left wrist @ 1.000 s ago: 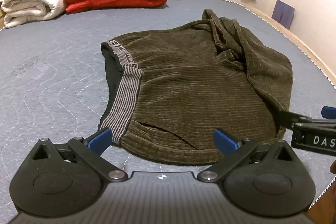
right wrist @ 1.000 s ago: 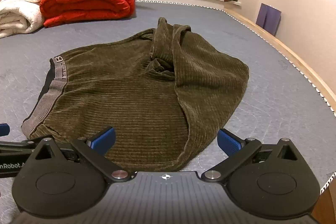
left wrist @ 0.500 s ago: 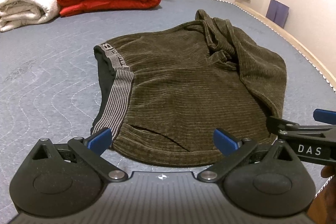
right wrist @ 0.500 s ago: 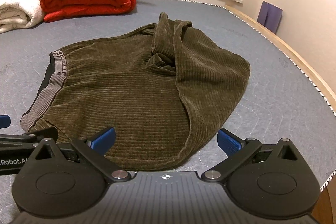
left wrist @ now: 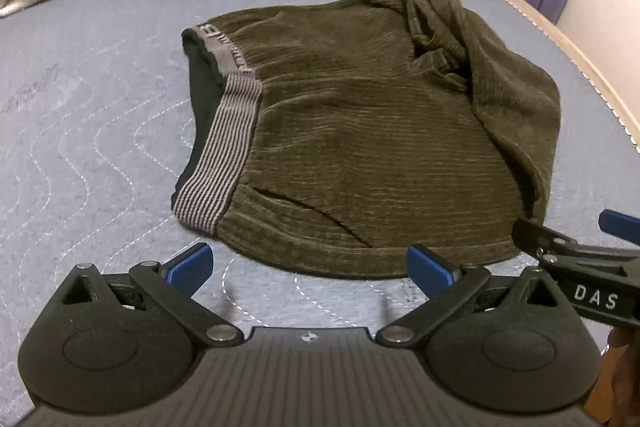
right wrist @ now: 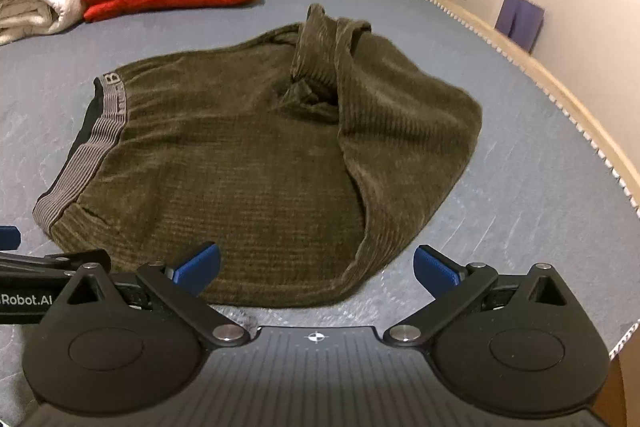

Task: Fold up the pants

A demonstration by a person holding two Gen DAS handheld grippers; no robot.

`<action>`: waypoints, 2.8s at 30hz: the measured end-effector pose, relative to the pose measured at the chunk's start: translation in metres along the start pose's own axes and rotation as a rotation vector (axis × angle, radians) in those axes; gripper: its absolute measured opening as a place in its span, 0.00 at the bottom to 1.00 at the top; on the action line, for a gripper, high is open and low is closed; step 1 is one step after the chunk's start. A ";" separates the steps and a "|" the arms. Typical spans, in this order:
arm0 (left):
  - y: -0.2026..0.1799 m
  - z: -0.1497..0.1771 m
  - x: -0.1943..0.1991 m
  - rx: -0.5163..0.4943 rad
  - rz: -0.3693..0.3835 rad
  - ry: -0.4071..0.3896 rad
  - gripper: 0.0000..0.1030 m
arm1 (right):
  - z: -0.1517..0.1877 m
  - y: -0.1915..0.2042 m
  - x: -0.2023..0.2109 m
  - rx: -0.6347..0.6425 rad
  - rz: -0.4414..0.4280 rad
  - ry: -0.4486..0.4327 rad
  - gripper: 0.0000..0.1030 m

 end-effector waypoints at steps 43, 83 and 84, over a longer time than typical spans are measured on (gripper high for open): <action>0.105 -0.094 -0.062 0.049 0.015 -0.009 0.35 | 0.020 0.138 -0.019 0.445 -0.342 -0.057 0.65; 0.113 -0.117 -0.073 0.016 0.211 -0.162 0.18 | 0.028 0.162 0.025 0.636 -0.472 -0.214 0.06; 0.123 -0.117 -0.066 0.022 0.193 -0.168 0.18 | 0.028 0.169 0.029 0.646 -0.488 -0.222 0.06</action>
Point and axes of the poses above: each gripper's, at about its wrist camera, not at the fingertips, and x roughly against the way its jaws point, y to its left, z to its underside, the point moved 5 cm from there along -x, roughly the way its jaws point, and after that the axes turned 4 degrees about -y, right-handed, at the moved point
